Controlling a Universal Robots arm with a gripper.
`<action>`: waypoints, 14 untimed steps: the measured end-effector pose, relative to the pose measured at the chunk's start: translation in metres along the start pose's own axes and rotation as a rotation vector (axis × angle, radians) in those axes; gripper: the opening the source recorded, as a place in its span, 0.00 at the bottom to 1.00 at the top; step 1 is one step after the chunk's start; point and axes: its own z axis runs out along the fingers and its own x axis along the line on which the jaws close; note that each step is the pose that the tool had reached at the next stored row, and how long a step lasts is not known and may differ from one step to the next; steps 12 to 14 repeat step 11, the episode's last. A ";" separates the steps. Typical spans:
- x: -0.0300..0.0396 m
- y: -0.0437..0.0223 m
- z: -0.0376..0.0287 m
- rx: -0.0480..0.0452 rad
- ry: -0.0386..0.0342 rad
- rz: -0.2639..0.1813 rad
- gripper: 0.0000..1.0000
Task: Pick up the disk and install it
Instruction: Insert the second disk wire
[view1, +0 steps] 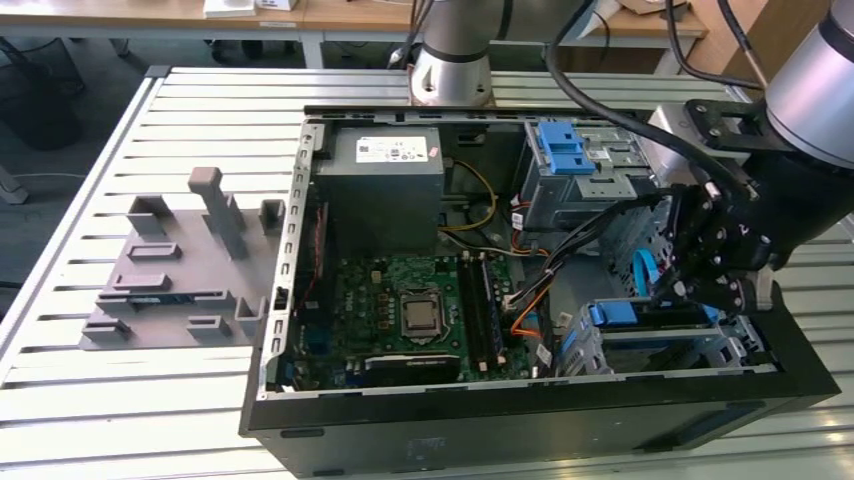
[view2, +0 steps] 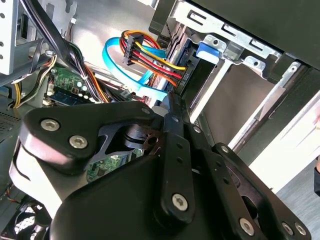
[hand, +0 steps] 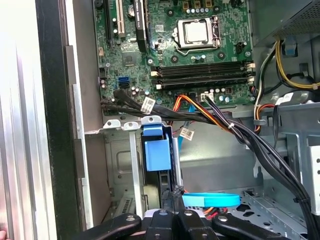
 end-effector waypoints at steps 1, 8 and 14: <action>0.0000 0.0000 -0.0011 0.0000 0.0000 0.000 0.11; -0.0002 0.0001 -0.0055 -0.0005 0.0000 0.000 0.11; -0.0002 0.0001 -0.0056 -0.0005 0.0000 0.000 0.11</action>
